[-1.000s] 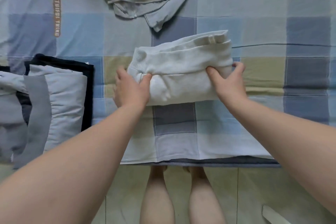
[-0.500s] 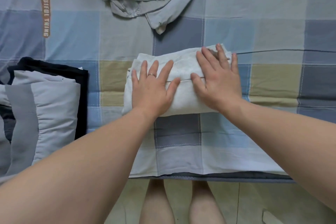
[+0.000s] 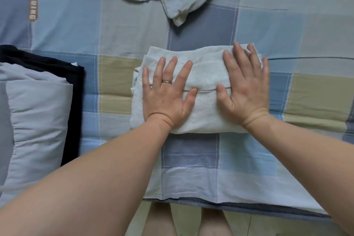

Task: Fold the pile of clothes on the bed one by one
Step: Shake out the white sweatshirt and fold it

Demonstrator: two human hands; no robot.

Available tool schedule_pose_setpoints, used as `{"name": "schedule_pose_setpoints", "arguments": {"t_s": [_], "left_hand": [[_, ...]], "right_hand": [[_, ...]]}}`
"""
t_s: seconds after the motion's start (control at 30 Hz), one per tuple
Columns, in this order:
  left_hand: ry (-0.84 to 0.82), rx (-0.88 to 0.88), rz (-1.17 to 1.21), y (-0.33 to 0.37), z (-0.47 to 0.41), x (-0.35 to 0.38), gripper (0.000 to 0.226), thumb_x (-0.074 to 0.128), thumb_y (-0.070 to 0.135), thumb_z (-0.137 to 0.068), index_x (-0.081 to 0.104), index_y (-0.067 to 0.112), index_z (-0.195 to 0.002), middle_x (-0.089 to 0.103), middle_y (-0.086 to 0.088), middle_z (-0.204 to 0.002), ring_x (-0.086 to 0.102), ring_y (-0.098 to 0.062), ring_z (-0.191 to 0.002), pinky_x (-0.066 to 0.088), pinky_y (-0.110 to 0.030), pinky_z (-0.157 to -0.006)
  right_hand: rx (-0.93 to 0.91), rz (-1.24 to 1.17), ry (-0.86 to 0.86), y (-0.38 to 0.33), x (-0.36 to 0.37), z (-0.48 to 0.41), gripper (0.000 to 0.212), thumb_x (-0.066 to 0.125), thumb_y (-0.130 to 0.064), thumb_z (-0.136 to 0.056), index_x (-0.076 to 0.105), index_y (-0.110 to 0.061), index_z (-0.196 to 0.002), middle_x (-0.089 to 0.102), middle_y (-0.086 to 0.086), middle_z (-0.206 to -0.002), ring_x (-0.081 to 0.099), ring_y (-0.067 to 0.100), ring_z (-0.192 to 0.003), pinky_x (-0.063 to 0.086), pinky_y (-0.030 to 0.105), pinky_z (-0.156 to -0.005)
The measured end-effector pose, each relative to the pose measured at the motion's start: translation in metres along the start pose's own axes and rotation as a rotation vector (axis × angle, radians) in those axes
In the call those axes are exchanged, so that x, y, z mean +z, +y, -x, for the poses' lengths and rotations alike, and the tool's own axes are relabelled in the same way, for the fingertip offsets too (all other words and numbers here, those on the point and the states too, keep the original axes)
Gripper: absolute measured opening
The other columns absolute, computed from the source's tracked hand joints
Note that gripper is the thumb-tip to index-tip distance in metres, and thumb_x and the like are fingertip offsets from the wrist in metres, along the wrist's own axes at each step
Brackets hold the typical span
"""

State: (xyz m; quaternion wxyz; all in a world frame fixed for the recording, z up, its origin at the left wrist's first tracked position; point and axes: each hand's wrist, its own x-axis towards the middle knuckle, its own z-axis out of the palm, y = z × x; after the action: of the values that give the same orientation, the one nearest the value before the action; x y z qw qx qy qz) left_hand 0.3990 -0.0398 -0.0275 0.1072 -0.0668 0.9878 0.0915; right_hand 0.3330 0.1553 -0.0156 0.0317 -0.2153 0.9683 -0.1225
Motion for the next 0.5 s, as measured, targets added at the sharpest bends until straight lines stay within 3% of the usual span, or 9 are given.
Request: {"name": "schedule_pose_setpoints", "arguments": {"t_s": [0.1,0.2,0.27,0.37,0.43,0.5], "left_hand": [[-0.03,-0.032,0.014,0.0,0.0,-0.006,0.065,0.02,0.062,-0.095,0.025,0.039,-0.156,0.028,0.001,-0.164,0.013,-0.024,-0.154,-0.002,-0.052,-0.122],[-0.035,-0.071,0.058,0.003,0.005,-0.016,0.07,0.011,0.065,-0.096,0.011,0.036,-0.16,0.009,0.002,-0.169,0.001,-0.021,-0.155,-0.007,-0.048,-0.124],[-0.024,-0.268,0.173,0.001,0.012,-0.024,0.076,0.017,0.071,-0.095,0.005,0.034,-0.16,0.0,0.003,-0.169,-0.004,-0.02,-0.155,-0.006,-0.046,-0.124],[-0.013,-0.738,0.439,0.0,0.032,-0.033,0.1,0.044,0.084,-0.081,0.01,0.031,-0.159,0.012,-0.001,-0.168,0.014,-0.025,-0.153,0.01,-0.046,-0.121],[-0.075,-0.895,0.611,-0.004,0.035,-0.042,0.11,0.059,0.087,-0.069,0.024,0.025,-0.153,0.033,-0.005,-0.158,0.034,-0.029,-0.144,0.026,-0.048,-0.116],[-0.166,-0.969,0.814,-0.017,0.034,-0.052,0.113,0.072,0.082,-0.061,0.034,0.016,-0.144,0.049,-0.005,-0.145,0.049,-0.031,-0.132,0.04,-0.043,-0.107]], "right_hand": [[0.102,-0.106,0.004,-0.006,-0.004,0.0,0.076,0.035,-0.056,-0.092,0.031,-0.017,-0.156,0.022,0.014,-0.165,0.02,0.037,-0.151,0.018,0.058,-0.119],[0.436,-0.383,-0.038,-0.006,-0.017,0.012,0.091,0.036,-0.069,-0.086,0.013,-0.023,-0.161,0.008,0.012,-0.168,0.015,0.029,-0.154,0.017,0.042,-0.122],[0.684,-0.651,-0.108,-0.002,-0.028,0.024,0.106,0.043,-0.081,-0.076,0.01,-0.026,-0.16,0.023,0.004,-0.165,0.03,0.023,-0.149,0.024,0.038,-0.121],[0.869,-0.91,-0.229,0.005,-0.043,0.041,0.098,0.064,-0.08,-0.065,0.046,-0.022,-0.142,0.06,-0.003,-0.136,0.059,0.014,-0.119,0.047,0.037,-0.103],[0.963,-1.051,-0.352,0.01,-0.049,0.043,0.1,0.074,-0.085,-0.05,0.059,-0.025,-0.128,0.069,-0.005,-0.123,0.066,0.014,-0.11,0.051,0.036,-0.097],[1.023,-1.173,-0.45,0.011,-0.058,0.04,0.104,0.082,-0.083,-0.038,0.065,-0.026,-0.123,0.074,-0.005,-0.115,0.07,0.017,-0.107,0.052,0.041,-0.1]]}}
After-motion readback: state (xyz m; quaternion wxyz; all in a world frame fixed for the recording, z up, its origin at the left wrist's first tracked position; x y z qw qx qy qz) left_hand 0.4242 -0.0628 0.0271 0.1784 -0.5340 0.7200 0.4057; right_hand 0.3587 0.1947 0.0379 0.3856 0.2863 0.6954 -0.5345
